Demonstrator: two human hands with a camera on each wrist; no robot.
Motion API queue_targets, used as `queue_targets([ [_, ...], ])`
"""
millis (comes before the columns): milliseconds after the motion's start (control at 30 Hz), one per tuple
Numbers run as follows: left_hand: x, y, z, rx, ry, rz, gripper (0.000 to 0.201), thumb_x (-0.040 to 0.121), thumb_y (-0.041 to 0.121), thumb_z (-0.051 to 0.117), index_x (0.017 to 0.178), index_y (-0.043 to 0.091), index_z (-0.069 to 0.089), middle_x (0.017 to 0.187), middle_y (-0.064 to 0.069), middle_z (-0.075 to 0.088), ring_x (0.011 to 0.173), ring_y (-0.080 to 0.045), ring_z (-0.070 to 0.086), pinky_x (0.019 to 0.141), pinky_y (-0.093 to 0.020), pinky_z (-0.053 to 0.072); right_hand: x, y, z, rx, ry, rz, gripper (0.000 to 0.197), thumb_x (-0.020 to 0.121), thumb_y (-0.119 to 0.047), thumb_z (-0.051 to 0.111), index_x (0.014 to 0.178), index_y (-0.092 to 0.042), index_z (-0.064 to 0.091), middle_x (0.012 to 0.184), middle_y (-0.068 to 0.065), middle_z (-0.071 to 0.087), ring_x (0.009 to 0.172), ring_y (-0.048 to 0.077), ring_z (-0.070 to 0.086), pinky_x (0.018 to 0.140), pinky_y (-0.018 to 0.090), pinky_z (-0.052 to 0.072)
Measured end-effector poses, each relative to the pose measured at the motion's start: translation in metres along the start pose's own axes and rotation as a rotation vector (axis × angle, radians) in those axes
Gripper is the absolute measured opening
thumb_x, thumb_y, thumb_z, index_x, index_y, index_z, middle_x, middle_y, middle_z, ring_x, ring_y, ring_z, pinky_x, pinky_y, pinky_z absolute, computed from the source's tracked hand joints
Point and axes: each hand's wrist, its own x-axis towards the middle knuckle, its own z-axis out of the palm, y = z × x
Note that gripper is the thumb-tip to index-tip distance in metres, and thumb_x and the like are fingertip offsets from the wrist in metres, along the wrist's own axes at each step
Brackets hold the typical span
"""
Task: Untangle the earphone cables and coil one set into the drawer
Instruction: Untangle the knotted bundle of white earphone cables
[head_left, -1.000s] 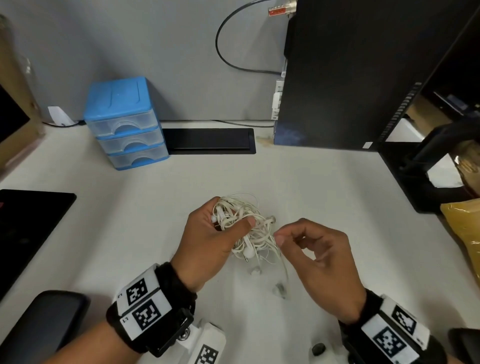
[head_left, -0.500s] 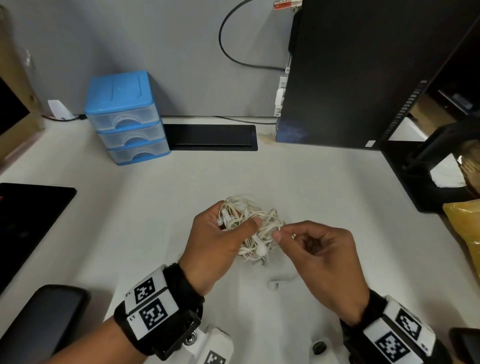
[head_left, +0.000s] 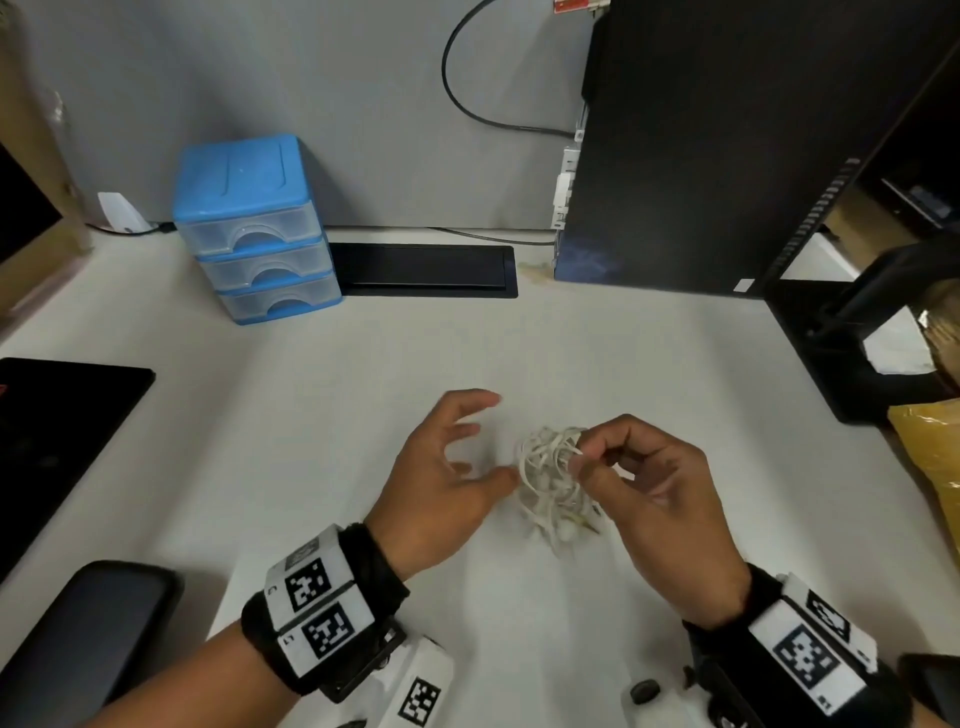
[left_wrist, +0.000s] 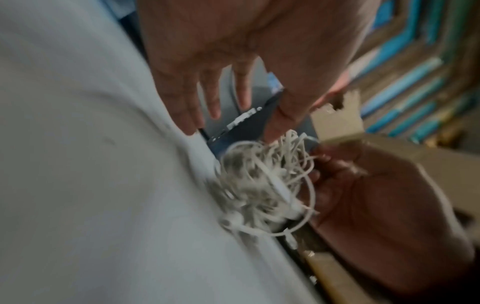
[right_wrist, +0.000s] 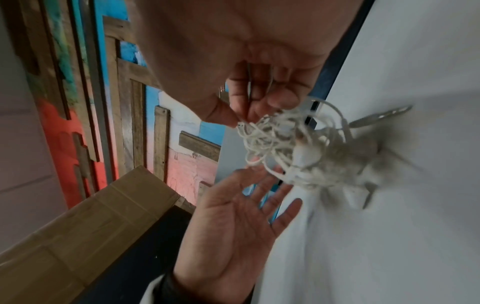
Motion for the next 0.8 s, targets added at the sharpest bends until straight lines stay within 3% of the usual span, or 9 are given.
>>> queue_targets([
  [100,-0.003,0.005,0.003,0.073,-0.099,0.135,0.026,0.079,0.018,0.08,0.102,0.027,0.07,0.1,0.01,0.073,0.097,-0.008,0.066,0.088,-0.022,0.051,0.002,-0.007,-0.003,0.061,-0.035,0.002,0.009,0.077,-0.008,0.072,0.071,-0.009,0.065,0.073,0.026,0.061,0.06,0.022,0.055,0.057,0.028,0.045],
  [167,-0.002,0.005,0.004,0.05,-0.095,0.152,0.013,0.081,0.017,0.077,0.093,0.021,0.074,0.086,0.002,0.074,0.079,-0.017,0.069,0.079,-0.023,0.054,0.004,-0.011,-0.003,0.151,-0.031,0.052,0.015,0.081,0.004,0.071,0.072,-0.005,0.064,0.068,0.02,0.059,0.051,0.01,0.051,0.05,0.018,0.042],
  [233,0.001,0.001,0.002,0.07,-0.076,0.14,0.006,0.083,0.013,0.075,0.088,0.017,0.074,0.08,-0.002,0.072,0.071,-0.019,0.066,0.071,-0.024,0.053,0.008,-0.013,-0.006,0.271,-0.009,0.139,0.02,0.086,0.009,0.061,0.072,-0.006,0.062,0.058,0.008,0.055,0.046,0.01,0.042,0.045,0.018,0.032],
  [333,0.007,-0.003,-0.003,-0.006,-0.024,0.065,0.01,0.086,0.004,0.069,0.086,0.014,0.068,0.08,-0.001,0.065,0.067,-0.016,0.063,0.066,-0.026,0.048,0.015,-0.013,-0.011,0.313,-0.003,0.215,0.021,0.088,0.008,0.057,0.074,-0.008,0.061,0.053,-0.001,0.045,0.046,0.012,0.032,0.046,0.024,0.02],
  [467,0.012,0.002,-0.003,-0.104,0.014,0.073,0.011,0.093,0.005,0.061,0.089,0.015,0.063,0.09,-0.009,0.06,0.065,-0.024,0.06,0.065,-0.037,0.049,0.016,-0.012,-0.007,0.045,-0.039,0.159,0.016,0.086,0.008,0.063,0.075,-0.003,0.062,0.053,0.002,0.044,0.042,0.008,0.026,0.042,0.017,0.026],
  [533,0.013,0.001,-0.002,-0.071,0.039,0.093,0.013,0.095,0.006,0.057,0.089,0.017,0.063,0.09,-0.008,0.06,0.066,-0.022,0.058,0.06,-0.034,0.05,0.015,-0.011,-0.007,-0.017,-0.047,0.127,0.016,0.086,0.01,0.064,0.074,-0.002,0.063,0.049,0.003,0.038,0.042,0.01,0.023,0.041,0.016,0.027],
  [600,0.013,-0.001,-0.002,-0.044,0.063,0.096,0.019,0.097,0.007,0.054,0.089,0.021,0.063,0.09,-0.004,0.061,0.07,-0.027,0.059,0.062,-0.043,0.052,0.016,-0.011,-0.009,-0.062,-0.065,0.094,0.013,0.085,0.008,0.066,0.079,-0.003,0.065,0.052,0.01,0.033,0.044,0.013,0.027,0.044,0.016,0.032],
  [700,0.014,0.0,-0.006,-0.012,0.095,0.101,0.023,0.098,0.007,0.052,0.088,0.023,0.064,0.085,0.004,0.062,0.063,-0.026,0.053,0.059,-0.042,0.048,0.019,-0.01,-0.014,-0.176,-0.018,0.034,0.014,0.086,0.005,0.066,0.081,-0.008,0.069,0.057,0.021,0.05,0.047,0.012,0.039,0.048,0.016,0.037],
  [800,0.016,0.002,-0.012,-0.016,0.037,0.083,0.021,0.098,0.006,0.051,0.091,0.018,0.067,0.084,0.002,0.061,0.06,-0.023,0.055,0.059,-0.033,0.046,0.023,-0.013,-0.018,-0.12,0.109,0.055,0.014,0.088,-0.005,0.069,0.074,-0.004,0.07,0.053,-0.004,0.064,0.047,0.007,0.047,0.051,0.014,0.038],
])
